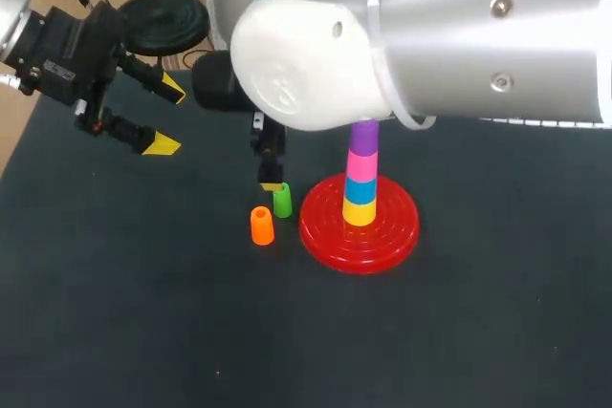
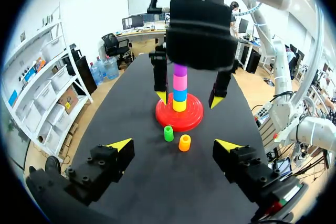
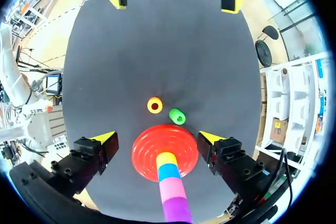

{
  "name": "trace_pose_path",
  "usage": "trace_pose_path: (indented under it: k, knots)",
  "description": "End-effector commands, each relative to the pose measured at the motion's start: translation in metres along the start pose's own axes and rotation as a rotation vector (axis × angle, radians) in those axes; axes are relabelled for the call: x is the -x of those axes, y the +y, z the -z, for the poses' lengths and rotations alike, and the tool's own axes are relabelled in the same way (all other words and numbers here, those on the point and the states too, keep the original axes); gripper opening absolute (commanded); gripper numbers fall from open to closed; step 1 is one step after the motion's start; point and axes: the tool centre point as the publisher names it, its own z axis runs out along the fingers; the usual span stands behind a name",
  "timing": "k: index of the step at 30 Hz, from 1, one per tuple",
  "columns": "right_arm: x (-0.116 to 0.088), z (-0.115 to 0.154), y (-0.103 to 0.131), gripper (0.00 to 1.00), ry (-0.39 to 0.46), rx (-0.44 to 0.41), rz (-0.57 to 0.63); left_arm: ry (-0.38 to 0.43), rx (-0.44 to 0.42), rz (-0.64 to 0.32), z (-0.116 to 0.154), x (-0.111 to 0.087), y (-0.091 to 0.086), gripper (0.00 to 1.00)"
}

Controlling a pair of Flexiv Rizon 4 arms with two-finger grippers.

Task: Pick up and stack the cylinders on the red base in this order: pink,purple,orange,green

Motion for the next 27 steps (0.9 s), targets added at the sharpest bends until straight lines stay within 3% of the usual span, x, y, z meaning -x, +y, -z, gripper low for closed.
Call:
trace_pose_path:
  k: [1,9,18,20,27]
  knots:
    - [-0.002,-0.011,0.002,1.00,-0.015,0.008,0.006,0.000,0.003,-0.001,0.000,0.000,-0.001,1.00]
    - [0.009,-0.026,0.013,1.00,-0.037,0.019,0.016,0.000,0.003,-0.001,0.000,0.000,-0.001,1.00]
    - [0.016,-0.045,0.019,1.00,-0.002,0.029,0.023,0.000,0.003,-0.001,0.000,0.000,-0.001,1.00]
    - [0.018,-0.054,0.020,1.00,0.056,-0.010,0.016,0.000,0.003,-0.001,0.000,0.000,-0.001,1.00]
    - [0.017,-0.062,0.019,1.00,0.044,-0.007,0.002,0.000,0.003,-0.001,0.000,0.000,-0.001,1.00]
